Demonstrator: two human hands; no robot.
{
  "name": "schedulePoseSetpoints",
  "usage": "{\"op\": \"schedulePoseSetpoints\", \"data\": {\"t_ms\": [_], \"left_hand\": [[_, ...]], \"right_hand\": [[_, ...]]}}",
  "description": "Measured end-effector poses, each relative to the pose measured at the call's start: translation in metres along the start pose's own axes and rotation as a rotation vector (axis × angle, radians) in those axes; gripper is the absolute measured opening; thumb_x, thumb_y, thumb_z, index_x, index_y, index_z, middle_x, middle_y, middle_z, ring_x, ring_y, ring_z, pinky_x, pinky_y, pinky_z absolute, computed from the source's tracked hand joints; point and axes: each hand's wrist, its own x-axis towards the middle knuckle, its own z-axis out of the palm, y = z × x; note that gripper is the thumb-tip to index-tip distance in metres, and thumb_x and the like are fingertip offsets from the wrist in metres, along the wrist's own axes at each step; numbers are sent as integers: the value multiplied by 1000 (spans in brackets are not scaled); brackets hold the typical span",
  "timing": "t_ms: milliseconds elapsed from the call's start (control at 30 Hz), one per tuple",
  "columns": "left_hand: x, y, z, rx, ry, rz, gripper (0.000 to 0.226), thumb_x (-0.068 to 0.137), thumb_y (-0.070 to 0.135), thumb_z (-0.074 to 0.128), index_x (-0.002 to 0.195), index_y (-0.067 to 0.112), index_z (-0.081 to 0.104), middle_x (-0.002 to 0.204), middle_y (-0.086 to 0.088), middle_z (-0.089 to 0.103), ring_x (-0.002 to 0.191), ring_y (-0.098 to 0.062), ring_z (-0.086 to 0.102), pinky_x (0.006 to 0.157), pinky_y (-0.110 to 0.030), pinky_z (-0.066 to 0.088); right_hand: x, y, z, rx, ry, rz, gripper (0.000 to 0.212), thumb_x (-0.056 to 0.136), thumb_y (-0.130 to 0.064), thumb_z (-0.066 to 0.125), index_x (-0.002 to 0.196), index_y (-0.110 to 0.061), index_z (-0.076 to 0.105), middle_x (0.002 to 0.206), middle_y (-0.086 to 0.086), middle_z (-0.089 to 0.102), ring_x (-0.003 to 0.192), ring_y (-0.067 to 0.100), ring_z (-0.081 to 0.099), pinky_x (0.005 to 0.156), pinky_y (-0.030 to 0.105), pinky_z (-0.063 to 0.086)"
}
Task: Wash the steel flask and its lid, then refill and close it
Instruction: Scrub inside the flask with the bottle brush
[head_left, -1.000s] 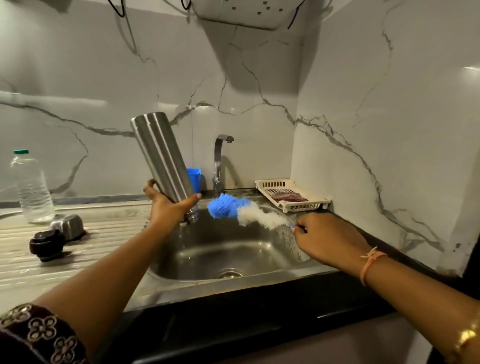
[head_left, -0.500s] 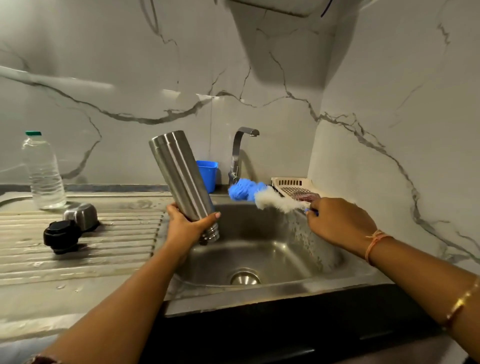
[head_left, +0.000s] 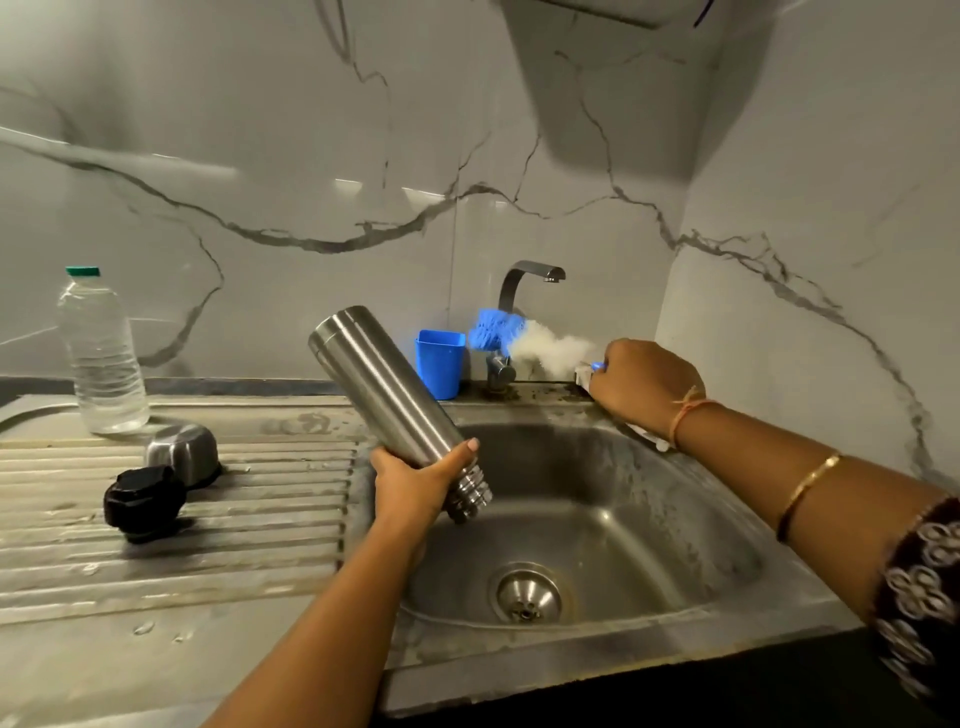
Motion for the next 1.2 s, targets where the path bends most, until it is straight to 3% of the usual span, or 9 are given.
{"op": "schedulePoseSetpoints", "data": {"t_ms": [100,200,400,567,667,767,900,967,1200], "left_hand": [[3,0,0,-122,21,-29,77,64,23,86,119,13,33,113,-8,57,99,-25,62,89,-40,53],[5,-4,3,-153,48,-47,86,62,24,87,128,11,33,114,-9,57,99,-25,63,90,-45,53],[9,-11,8,-4,94,13,83,56,37,89,115,12,37,113,-8,57,98,-24,62,88,-40,53],[5,-10,10,-9,42,43,84,61,32,88,125,12,37,116,-5,57,95,-17,61,60,-16,46],[2,-10,10,-32,5,53,78,64,31,86,124,16,38,114,-3,57,88,-10,61,54,-12,44],[0,-9,10,-52,12,66,76,64,34,85,122,21,38,116,-3,56,91,-14,63,59,-19,48],[-4,-3,11,-55,22,44,77,63,41,83,124,23,39,113,-4,57,87,-14,63,55,-19,48],[-6,-1,12,-70,14,17,75,65,42,82,123,21,41,111,-4,59,85,-14,64,52,-17,45],[-9,3,12,-132,7,-38,72,68,40,81,123,18,40,100,-1,59,83,-14,63,61,-26,50]], "right_hand": [[26,-14,-6,-83,73,-82,18,93,-23,46,93,-9,57,80,5,52,72,23,50,62,27,39],[55,-29,-4,-169,103,-142,24,93,-23,46,100,-6,62,81,6,54,74,23,52,72,33,47],[91,-67,-2,-526,99,-322,16,93,-18,45,96,-9,58,82,5,47,74,21,45,67,32,37],[116,-94,4,-722,55,-351,19,91,-11,45,102,-9,62,92,8,60,81,27,57,69,34,42],[120,-103,11,-717,39,-354,19,91,-12,47,104,-10,60,90,7,57,82,25,54,69,33,38],[121,-101,8,-666,87,-320,20,92,-15,47,105,-9,60,97,8,63,88,26,60,69,32,37],[114,-87,-14,-560,172,-281,18,92,-18,47,97,-7,60,74,7,52,72,25,51,67,31,36],[109,-77,-24,-503,200,-264,19,93,-20,46,96,-7,59,76,8,52,71,24,48,66,31,35],[97,-63,-29,-337,235,-200,20,92,-18,50,101,-4,60,74,8,49,69,24,47,65,30,34]]}}
